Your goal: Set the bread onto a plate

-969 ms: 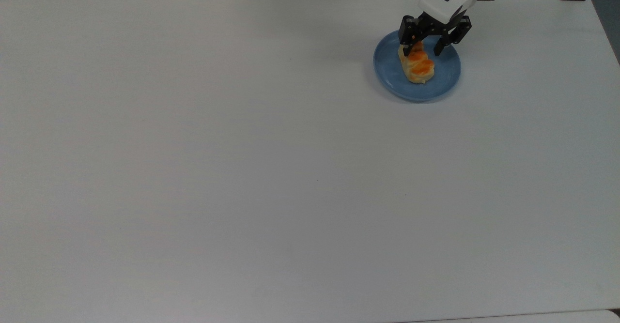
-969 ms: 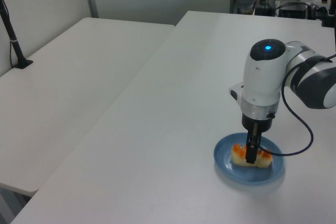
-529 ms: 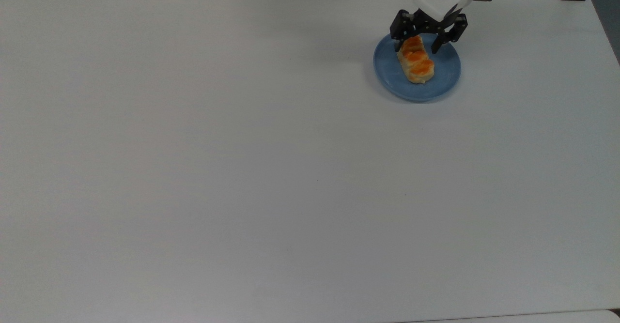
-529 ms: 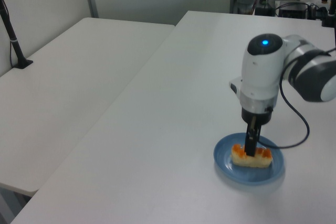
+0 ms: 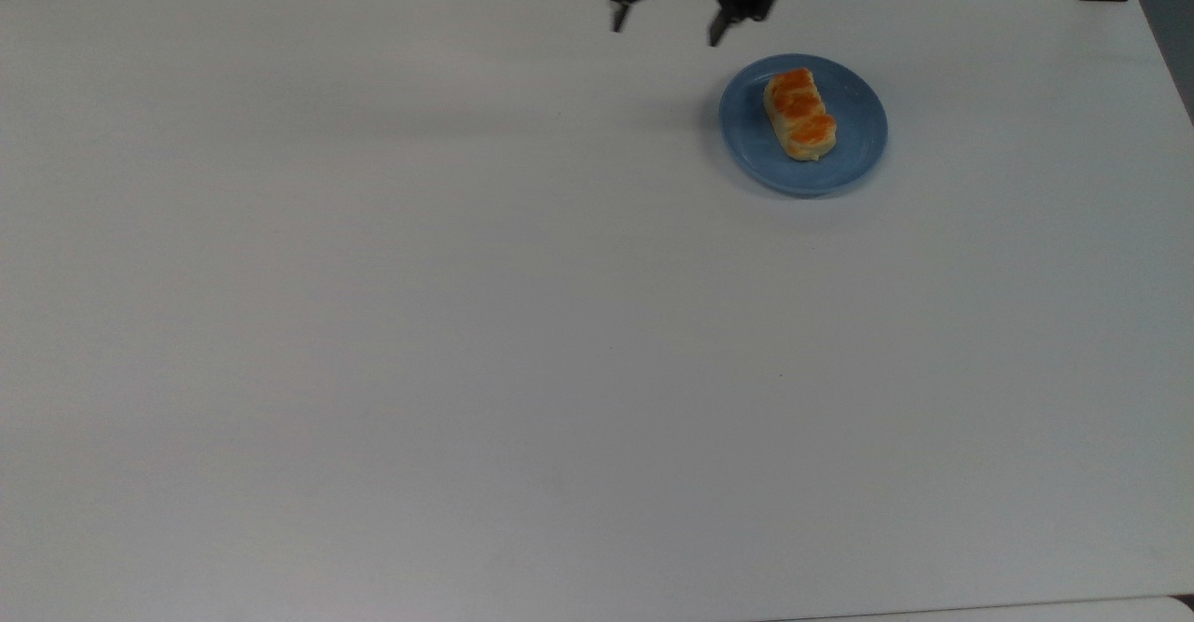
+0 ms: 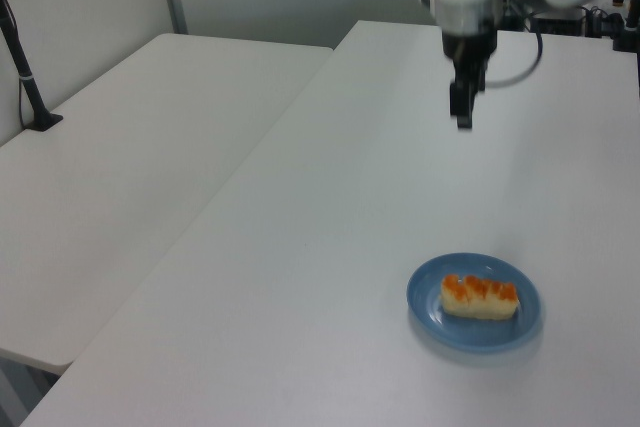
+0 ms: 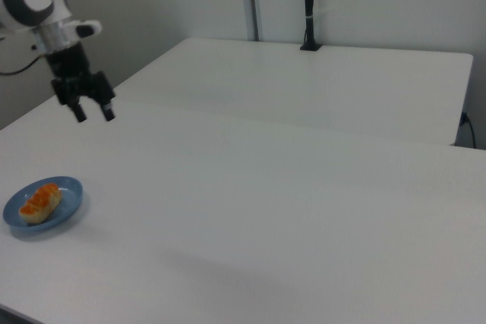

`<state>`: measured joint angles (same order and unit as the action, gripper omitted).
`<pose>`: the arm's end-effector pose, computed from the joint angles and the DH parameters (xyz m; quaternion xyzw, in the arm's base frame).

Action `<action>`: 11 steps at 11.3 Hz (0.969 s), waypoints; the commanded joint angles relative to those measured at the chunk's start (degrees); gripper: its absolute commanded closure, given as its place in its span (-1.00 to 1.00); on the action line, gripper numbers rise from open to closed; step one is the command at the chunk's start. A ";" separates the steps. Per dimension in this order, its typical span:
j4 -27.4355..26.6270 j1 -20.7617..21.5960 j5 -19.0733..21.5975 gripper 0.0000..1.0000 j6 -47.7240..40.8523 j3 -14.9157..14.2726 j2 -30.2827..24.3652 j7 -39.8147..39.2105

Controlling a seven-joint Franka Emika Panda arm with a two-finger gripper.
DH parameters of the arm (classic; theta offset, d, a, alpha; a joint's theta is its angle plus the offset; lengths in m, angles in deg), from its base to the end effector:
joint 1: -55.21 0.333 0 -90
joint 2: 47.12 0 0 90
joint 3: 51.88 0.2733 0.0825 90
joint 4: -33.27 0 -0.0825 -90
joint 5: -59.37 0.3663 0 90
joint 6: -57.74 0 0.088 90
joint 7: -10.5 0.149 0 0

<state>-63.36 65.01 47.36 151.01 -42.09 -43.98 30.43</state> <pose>0.5224 0.1527 0.4658 0.9934 0.0090 -0.0191 0.1124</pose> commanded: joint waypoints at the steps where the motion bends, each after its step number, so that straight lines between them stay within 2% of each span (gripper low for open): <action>1: 5.13 -5.13 1.02 -1.00 -2.40 -4.59 -2.34 -8.40; 4: 7.41 -10.58 2.07 -1.00 -1.96 -5.83 -2.52 -20.68; 6: 8.12 -10.86 4.97 -1.00 0.57 -9.68 -2.17 -19.67; 8: 9.61 -10.95 6.72 -1.00 0.50 -10.66 -2.43 -17.22; 9: 10.75 -9.99 9.17 -1.00 0.15 -13.19 -2.52 -14.77; 10: 10.68 -7.37 9.98 -1.00 0.15 -15.48 -3.04 -14.83; 11: 10.68 -6.65 10.42 -1.00 0.24 -17.07 -3.14 -15.26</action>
<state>-52.89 54.63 55.72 151.07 -54.69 -46.11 13.96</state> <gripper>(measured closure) 0.000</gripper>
